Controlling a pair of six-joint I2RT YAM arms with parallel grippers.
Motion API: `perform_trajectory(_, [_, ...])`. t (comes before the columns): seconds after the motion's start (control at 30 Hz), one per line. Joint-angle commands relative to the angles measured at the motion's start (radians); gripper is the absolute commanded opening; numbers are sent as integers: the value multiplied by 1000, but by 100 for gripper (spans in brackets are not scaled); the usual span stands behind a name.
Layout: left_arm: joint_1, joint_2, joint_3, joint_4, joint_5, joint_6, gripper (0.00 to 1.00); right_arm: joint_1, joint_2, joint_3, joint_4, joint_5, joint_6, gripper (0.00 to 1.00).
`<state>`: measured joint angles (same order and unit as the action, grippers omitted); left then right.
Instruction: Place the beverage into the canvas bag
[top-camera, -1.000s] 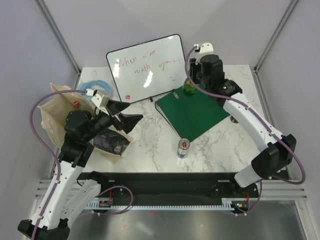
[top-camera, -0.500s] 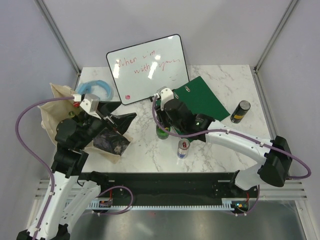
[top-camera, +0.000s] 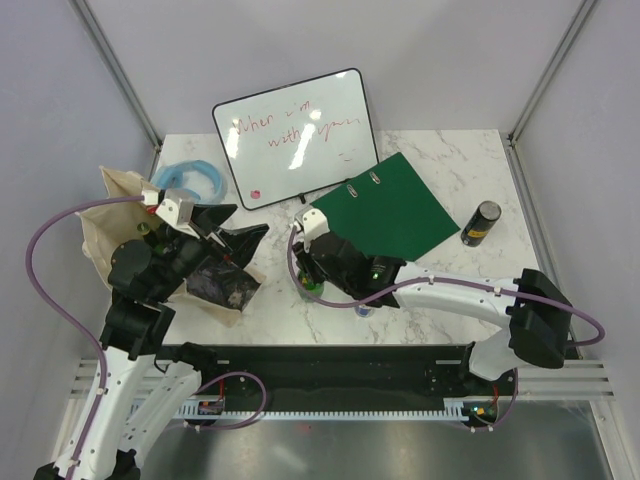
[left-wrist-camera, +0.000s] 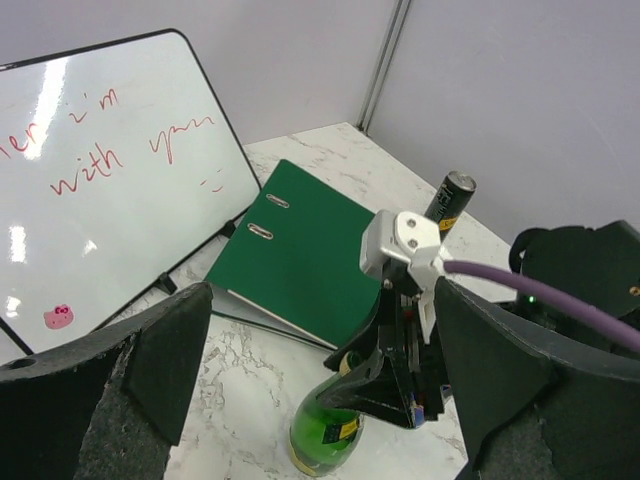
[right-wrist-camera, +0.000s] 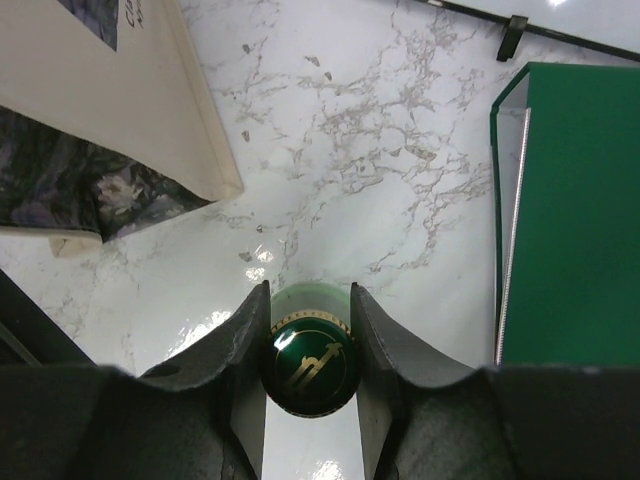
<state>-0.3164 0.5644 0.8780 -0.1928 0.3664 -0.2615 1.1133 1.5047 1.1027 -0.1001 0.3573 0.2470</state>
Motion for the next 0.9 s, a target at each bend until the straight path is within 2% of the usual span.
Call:
perform_trajectory(0.0, [-3,6,9,-8,-27,-7,98,32,-15,-30,235,46,-20,0])
perform_trajectory(0.07, [-3,8,7,-16,-27,-2,98,60,-34,-78,328,52,-40,0])
perform_trajectory(0.17, [-3,17,4,-28,-21,7,97,79,-26,-115,353,92,-46,4])
perform_trajectory(0.27, [-1,22,-10,-36,-21,11,97,94,-24,-118,347,120,-40,20])
perform_trajectory(0.3, [-1,23,-11,-42,-26,19,97,97,-31,-119,347,123,-40,32])
perform_trajectory(0.4, [-1,46,-8,-76,-35,44,97,98,-64,-97,315,155,-17,56])
perform_trajectory(0.47, [-3,81,2,-100,-30,62,96,97,-106,-77,266,181,-3,61])
perform_trajectory(0.57, [-4,155,22,-141,2,85,94,97,-184,-44,224,201,5,73])
perform_trajectory(0.73, [-79,199,21,-145,-49,77,91,97,-377,-73,192,219,40,80])
perform_trajectory(0.87, [-194,255,30,-186,-211,84,89,98,-529,-142,188,253,64,82])
